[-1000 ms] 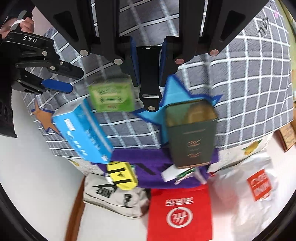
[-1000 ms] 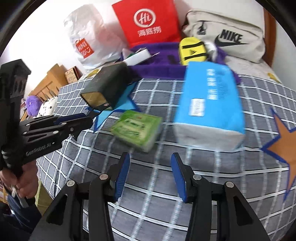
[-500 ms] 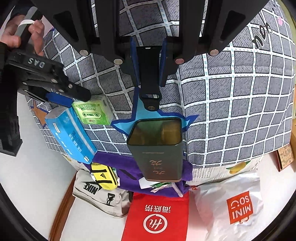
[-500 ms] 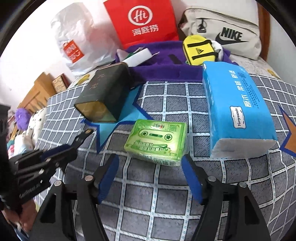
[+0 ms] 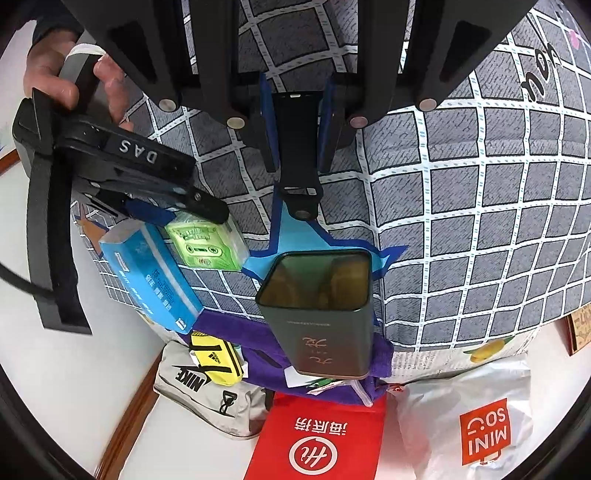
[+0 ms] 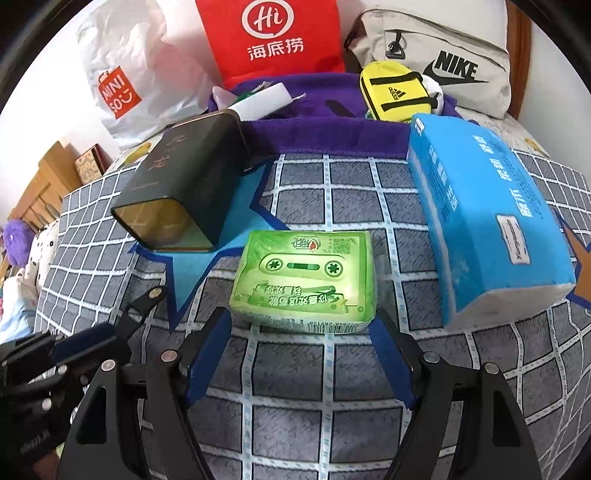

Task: Organize soft objects
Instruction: 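Grasp the green cassette-print tissue pack with the right tool, then lift and carry the green pack toward the purple towel with the right tool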

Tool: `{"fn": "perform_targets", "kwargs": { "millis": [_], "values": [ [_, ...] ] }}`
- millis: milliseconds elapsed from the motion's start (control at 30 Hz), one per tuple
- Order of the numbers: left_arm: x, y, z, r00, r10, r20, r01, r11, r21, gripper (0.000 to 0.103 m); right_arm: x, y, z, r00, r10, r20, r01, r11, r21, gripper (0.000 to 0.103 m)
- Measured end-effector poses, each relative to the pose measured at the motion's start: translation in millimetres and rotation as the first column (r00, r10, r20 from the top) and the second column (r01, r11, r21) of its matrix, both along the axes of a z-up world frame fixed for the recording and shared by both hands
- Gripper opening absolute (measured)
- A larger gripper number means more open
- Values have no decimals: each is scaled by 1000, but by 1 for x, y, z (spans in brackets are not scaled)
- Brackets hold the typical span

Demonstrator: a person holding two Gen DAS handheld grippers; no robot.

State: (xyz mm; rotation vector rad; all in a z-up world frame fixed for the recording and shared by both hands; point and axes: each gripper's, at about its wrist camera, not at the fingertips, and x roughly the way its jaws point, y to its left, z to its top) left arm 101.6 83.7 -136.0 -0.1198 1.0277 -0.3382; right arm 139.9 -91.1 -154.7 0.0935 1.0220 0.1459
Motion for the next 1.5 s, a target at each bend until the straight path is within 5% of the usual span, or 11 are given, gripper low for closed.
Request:
{"fn": "perform_targets", "kwargs": {
  "millis": [800, 1500],
  "values": [
    [17, 8, -14, 999, 19, -31, -19, 1000, -4, 20, 23, 10, -3, 995, 80, 61, -78, 996, -34, 73],
    [-1, -4, 32, 998, 27, 58, -27, 1000, -9, 20, -19, -21, 48, 976, 150, 155, -156, 987, 29, 73]
  ]
}}
